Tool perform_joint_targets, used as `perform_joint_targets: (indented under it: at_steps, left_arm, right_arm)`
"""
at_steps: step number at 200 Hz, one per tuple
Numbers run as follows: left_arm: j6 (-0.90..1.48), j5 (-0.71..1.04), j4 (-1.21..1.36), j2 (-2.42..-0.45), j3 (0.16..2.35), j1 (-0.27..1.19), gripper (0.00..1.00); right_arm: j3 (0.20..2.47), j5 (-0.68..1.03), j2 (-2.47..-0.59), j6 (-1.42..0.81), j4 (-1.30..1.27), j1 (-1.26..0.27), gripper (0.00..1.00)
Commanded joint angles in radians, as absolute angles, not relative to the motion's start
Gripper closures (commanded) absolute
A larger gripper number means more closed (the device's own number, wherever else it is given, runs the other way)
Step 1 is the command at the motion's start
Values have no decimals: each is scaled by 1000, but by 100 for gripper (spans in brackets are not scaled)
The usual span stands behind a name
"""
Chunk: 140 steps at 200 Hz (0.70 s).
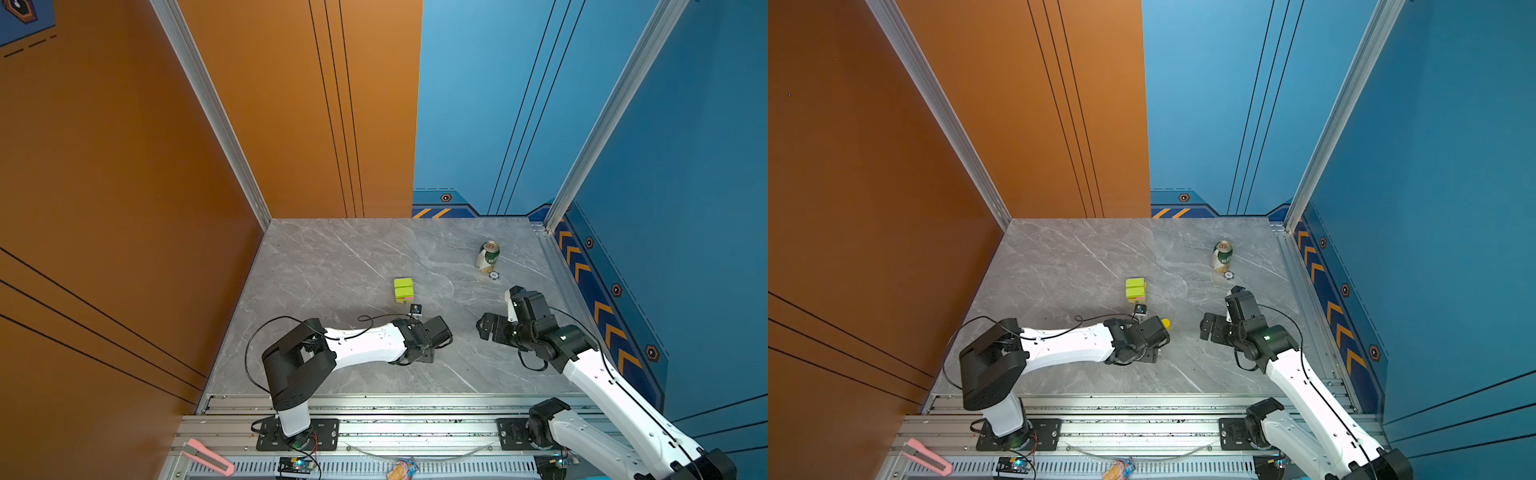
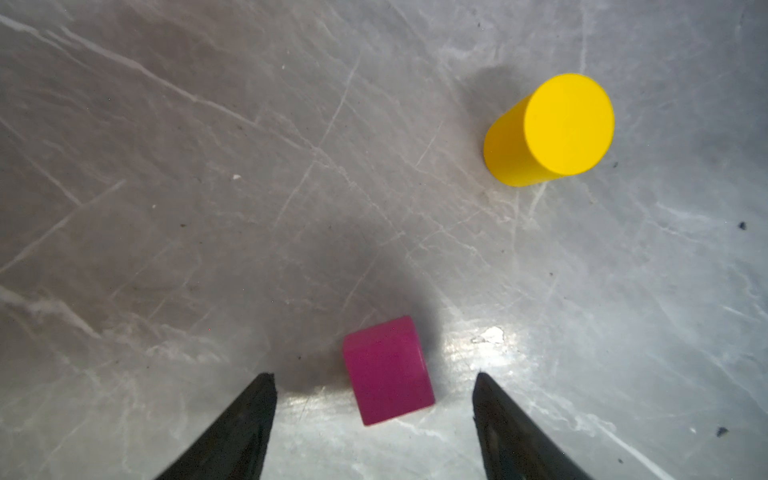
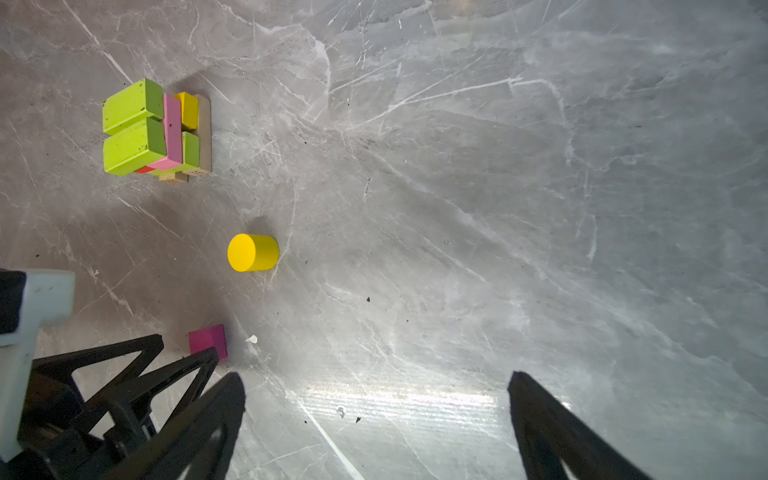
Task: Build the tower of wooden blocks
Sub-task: 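Lower the left gripper around the magenta cube and close on it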
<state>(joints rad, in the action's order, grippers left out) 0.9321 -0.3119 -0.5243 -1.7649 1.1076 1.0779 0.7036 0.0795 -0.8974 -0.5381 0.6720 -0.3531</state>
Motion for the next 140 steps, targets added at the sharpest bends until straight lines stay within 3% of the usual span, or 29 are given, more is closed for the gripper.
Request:
perform_joint_targets:
  at_steps: [1,140]
  left_arm:
    - [922,-297,-554,-1787,1134,1062,24]
    - [958,-268,-570,-1836,1159,1043,42]
  right_arm:
    - [715,89,-893,-518,689,-347,0]
    - [707,109,-889,-511,678,-344,0]
